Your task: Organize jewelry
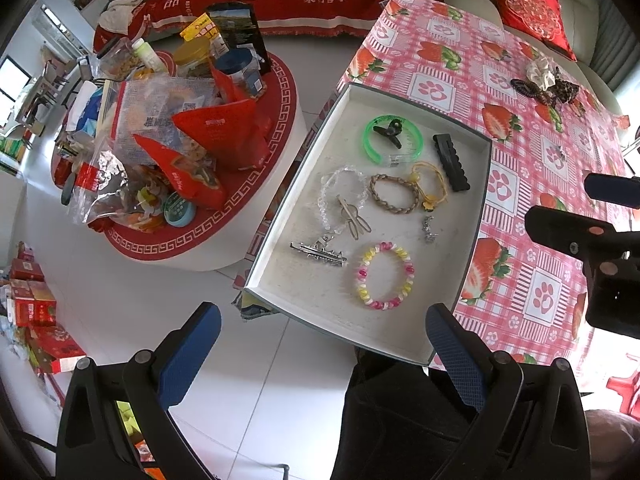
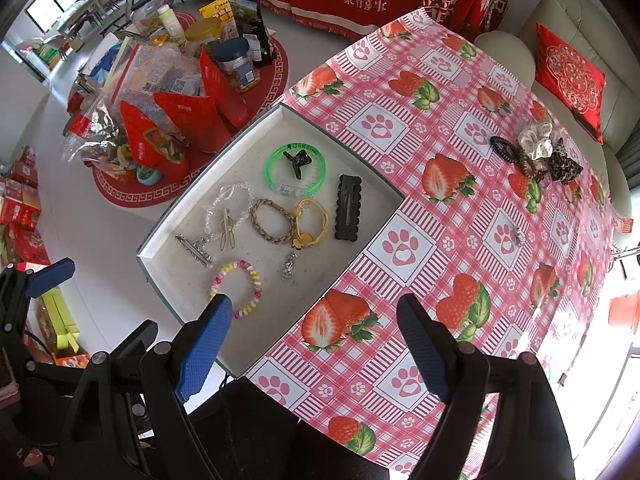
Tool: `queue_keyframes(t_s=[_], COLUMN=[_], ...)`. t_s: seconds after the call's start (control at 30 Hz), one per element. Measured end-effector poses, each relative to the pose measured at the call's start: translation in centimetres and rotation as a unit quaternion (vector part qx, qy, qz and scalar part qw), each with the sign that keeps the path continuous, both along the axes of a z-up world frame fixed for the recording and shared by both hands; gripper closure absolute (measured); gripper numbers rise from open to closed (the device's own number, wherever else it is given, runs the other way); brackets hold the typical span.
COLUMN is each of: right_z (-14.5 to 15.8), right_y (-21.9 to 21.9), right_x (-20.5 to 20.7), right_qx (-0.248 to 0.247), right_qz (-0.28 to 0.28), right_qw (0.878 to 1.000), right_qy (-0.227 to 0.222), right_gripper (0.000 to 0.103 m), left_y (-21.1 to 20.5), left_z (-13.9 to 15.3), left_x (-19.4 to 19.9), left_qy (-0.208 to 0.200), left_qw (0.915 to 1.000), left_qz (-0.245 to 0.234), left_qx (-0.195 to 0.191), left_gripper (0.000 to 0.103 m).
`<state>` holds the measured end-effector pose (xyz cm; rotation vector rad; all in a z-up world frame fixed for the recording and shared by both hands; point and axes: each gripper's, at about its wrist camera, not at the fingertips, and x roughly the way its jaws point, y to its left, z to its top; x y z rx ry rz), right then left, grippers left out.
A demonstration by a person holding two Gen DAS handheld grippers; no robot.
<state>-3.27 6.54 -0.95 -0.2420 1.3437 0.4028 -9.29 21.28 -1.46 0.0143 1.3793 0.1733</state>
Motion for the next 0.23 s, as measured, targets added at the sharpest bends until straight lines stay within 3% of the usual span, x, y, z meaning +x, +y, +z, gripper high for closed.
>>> queue_keyframes(t_s=[0.23], right_z=[-0.08], right_y=[0.31], right_x=[-0.3], right_qx=[0.001], right_qz=[0.002], right_qw=[1.0], right_qy=[0.003], right_gripper=[0.017], left_y=[-0.08], left_z=[0.03], left_x=[0.32], left_qy=[-0.005], left_qw=[1.0], left_qz=[-0.004], left_qx=[0.004], left_gripper=[0.0])
